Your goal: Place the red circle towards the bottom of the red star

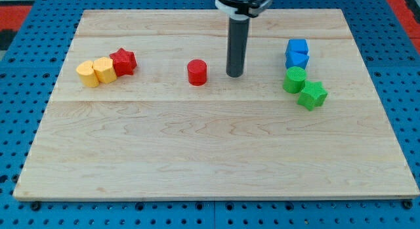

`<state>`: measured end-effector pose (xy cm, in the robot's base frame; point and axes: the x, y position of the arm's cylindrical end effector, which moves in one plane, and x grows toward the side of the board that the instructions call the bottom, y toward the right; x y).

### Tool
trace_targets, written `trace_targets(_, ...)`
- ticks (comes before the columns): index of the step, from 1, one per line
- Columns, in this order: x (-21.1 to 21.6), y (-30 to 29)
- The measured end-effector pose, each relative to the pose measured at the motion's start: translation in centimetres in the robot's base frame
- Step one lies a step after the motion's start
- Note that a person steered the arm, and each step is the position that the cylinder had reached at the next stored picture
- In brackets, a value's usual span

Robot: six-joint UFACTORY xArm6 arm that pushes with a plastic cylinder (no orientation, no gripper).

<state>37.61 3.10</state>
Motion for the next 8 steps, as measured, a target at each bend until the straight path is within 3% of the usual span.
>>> trace_targets(3, -0.3, -10.9)
trace_targets(6, 4.9, -12.0)
trace_targets(8, 5.5, -16.4)
